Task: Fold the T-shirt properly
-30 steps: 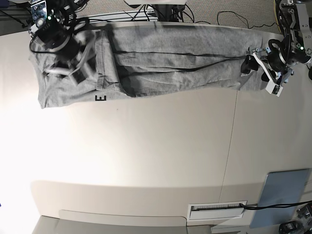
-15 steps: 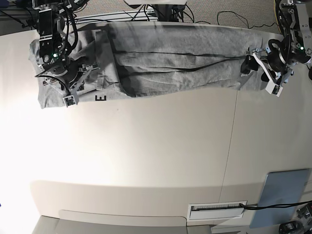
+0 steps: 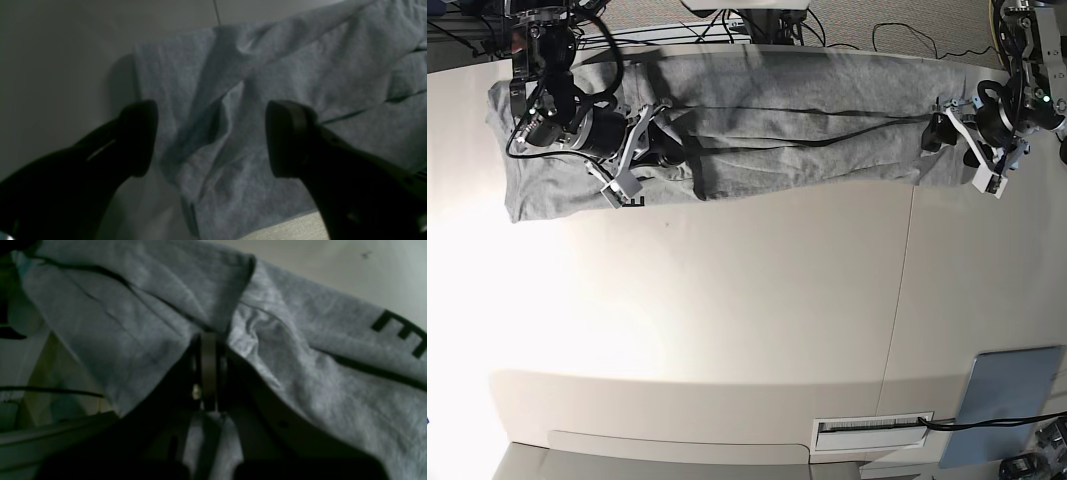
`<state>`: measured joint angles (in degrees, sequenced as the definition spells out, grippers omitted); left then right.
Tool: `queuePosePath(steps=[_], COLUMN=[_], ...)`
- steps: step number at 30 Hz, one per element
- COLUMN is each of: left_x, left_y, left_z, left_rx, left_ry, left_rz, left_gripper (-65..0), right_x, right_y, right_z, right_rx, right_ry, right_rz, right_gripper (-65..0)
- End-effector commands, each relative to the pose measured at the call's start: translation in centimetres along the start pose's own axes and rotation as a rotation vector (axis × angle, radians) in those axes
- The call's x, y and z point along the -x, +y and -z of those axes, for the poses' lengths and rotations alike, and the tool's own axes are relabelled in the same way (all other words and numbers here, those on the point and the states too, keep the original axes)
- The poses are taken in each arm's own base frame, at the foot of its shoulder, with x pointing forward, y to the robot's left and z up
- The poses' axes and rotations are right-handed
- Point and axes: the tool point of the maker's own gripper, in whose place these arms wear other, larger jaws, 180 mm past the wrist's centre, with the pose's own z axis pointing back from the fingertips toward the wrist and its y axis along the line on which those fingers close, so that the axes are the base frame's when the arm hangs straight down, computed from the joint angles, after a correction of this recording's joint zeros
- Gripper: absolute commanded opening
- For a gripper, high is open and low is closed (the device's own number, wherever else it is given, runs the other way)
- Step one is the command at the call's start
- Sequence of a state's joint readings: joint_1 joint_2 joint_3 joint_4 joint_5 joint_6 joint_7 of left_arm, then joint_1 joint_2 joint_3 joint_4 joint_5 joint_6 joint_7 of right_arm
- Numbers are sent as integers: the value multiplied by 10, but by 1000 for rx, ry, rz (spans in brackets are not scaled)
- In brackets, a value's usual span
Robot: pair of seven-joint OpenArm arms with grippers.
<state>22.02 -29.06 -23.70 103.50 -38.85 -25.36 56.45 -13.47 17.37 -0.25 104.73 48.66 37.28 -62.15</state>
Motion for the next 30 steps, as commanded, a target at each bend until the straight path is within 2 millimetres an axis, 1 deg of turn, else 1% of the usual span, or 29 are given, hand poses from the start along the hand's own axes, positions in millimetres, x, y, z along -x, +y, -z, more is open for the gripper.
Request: queuePosePath(steps=[1,4,7,9,10,11,13,14,15,16,17,20,22,24,27,30], left_x=[-12,-12,-12,-12,-12,-12,-12,-11,-12,-12,-12,-12,-12,-12,-12,-12], left_y=[3,3,3,3,3,3,3,3,3,3,3,3,3,3,3,3], left_z=[-5,-5,-5,-5,-5,-5,-5,-5,-5,-5,-5,-5,-5,-5,-5,-5], left_rx=[-6,-6,-7,-7,-7,-7,-7,-7,-7,-7,-6,-6,-6,-6,-6,-6], left_ry=[-36,-36,-36,-36,-36,-35,-35,-34,-35,-36,-36,-36,-36,-36,-36,-36], left_rz=[21,21,21,21,21,21,22,22,21,21,21,21,21,21,21,21], left_gripper=[-152,-152,-152,-152,-152,-152,-152,-152,-152,-152,-152,-152,-152,-152,-152,-152], right_x=[-18,-29,-36,-42,-46,-51,-52,-49,-40,-30,-19,12,32,48,59,66], right_y=[5,9,7,2,-6,-20,-55,-72,-84,-91,-93,-88,-80,-68,-46,-14], right_z=[-5,-5,-5,-7,-10,-16,-32,-42,-51,-57,-60,-60,-55,-45,-24,0], right_rx=[-30,-60,-57,-36,-3,57,216,293,349,376,386,384,375,354,290,186], right_ry=[-64,-96,-109,-122,-139,-160,-176,-168,-135,-87,-38,68,126,172,220,260], right_rz=[-31,-54,-64,-73,-72,-49,16,53,83,105,122,134,131,112,74,39], right_gripper=[-650,-650,-650,-650,-650,-650,-650,-650,-650,-650,-650,-650,-650,-650,-650,-650])
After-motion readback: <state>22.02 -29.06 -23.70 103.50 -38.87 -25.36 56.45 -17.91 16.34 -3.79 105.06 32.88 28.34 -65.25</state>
